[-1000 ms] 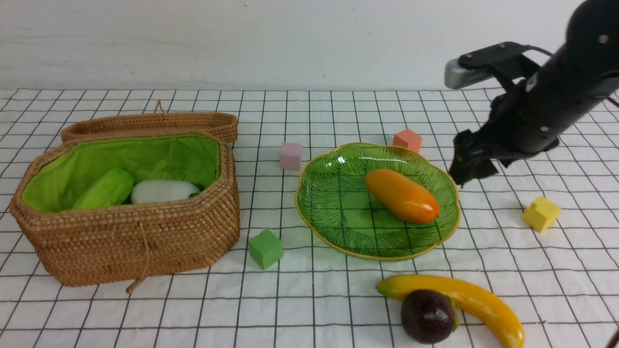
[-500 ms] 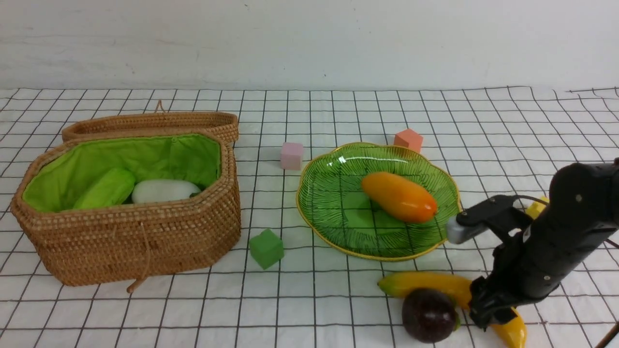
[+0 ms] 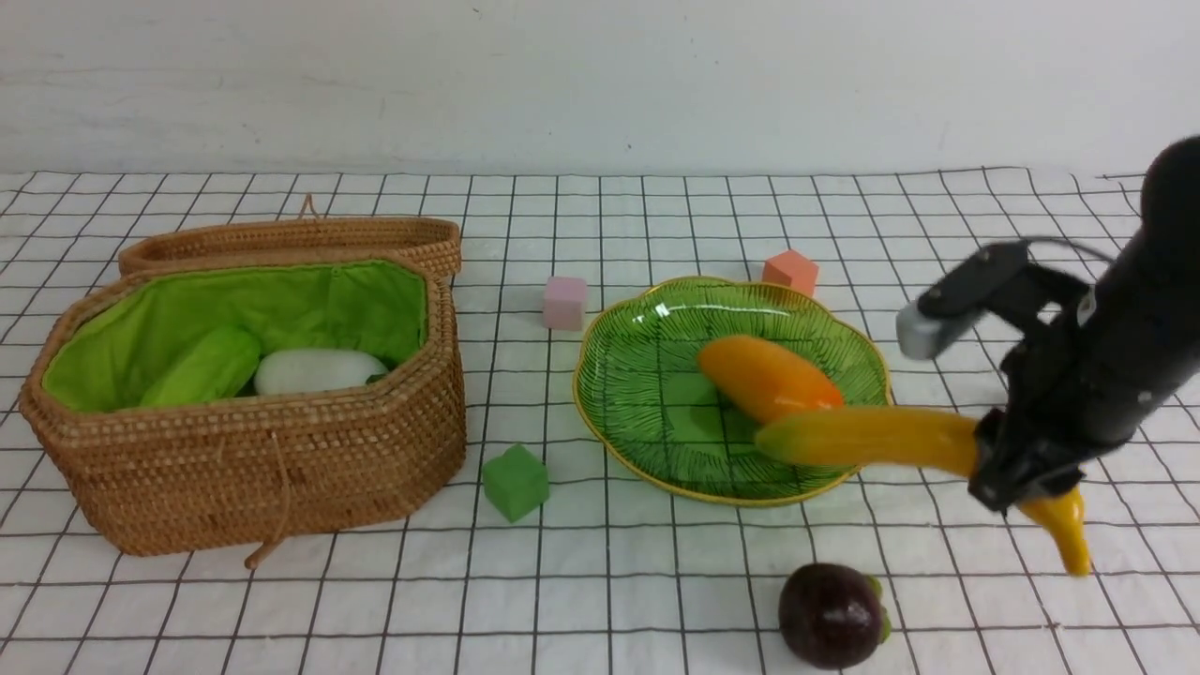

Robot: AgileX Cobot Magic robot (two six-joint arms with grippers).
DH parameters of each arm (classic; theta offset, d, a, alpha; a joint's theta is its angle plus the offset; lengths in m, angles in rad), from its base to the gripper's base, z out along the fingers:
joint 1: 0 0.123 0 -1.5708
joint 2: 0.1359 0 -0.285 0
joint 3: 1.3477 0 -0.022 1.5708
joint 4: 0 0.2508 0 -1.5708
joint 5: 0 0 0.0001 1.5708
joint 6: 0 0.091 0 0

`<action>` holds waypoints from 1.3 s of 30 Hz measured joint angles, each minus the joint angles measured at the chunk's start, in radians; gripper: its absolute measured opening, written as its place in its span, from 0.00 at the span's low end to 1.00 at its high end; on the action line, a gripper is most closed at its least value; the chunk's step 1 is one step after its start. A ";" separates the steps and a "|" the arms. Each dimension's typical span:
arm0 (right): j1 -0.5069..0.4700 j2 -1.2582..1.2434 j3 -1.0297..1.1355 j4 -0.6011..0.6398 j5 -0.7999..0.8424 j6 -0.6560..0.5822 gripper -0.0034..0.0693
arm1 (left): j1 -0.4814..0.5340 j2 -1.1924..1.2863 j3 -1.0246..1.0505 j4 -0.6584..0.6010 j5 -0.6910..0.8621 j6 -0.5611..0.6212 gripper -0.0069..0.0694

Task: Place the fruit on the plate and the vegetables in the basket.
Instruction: Use the right arm to grab a banana and put it into the right plate, then use the right arm to grab a mangosteen and put it into the right plate

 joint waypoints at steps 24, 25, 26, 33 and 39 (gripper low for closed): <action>-0.001 0.525 -0.518 0.022 -0.184 0.204 0.91 | 0.000 0.000 0.000 0.000 0.001 0.000 0.27; -0.001 0.504 -0.519 0.019 -0.146 0.207 0.95 | 0.000 0.000 0.000 0.000 0.001 0.000 0.28; -0.002 0.476 -0.519 0.019 -0.100 0.213 0.97 | 0.000 0.000 0.000 0.000 0.001 0.000 0.28; -0.008 0.275 -0.425 0.194 0.102 0.261 0.97 | 0.000 0.000 0.000 0.000 0.001 0.000 0.28; 0.087 0.181 -0.111 0.290 0.056 0.248 0.97 | 0.000 0.000 0.000 0.000 0.001 0.000 0.29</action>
